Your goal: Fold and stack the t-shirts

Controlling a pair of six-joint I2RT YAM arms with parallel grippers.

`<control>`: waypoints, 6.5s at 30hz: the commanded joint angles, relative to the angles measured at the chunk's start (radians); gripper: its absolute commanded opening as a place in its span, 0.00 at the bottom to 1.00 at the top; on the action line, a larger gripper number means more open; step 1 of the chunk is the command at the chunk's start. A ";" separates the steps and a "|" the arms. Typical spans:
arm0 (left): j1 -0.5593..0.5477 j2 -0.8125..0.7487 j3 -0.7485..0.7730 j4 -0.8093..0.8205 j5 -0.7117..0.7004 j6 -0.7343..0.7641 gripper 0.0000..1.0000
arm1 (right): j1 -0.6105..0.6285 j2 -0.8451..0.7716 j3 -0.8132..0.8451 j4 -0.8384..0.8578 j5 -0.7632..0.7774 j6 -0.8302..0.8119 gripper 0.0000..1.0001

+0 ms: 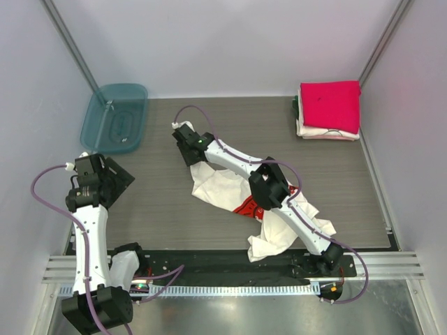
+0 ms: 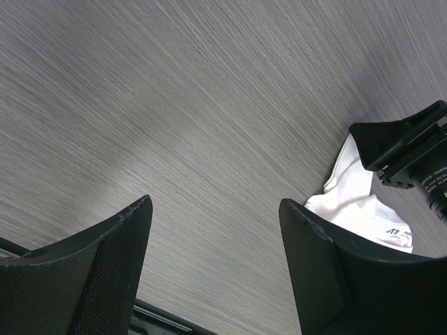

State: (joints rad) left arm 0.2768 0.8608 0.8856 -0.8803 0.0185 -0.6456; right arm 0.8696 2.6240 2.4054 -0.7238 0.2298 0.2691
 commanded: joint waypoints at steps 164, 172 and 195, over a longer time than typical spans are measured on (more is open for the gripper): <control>-0.755 0.317 -0.385 0.213 -0.098 -0.442 0.35 | -0.092 -1.688 -1.315 -0.325 0.474 0.490 0.01; -0.755 0.281 -0.320 0.164 -0.078 -0.428 0.00 | -0.092 -1.697 -1.313 -0.330 0.479 0.490 0.01; -0.754 0.126 1.091 -0.497 -0.555 -0.180 0.00 | -0.090 -1.926 -0.663 -0.080 0.300 -0.059 0.01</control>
State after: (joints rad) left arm -0.4759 0.9867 1.8534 -1.3006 -0.4358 -0.8871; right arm 0.7769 0.7261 1.6840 -0.9382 0.6430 0.3458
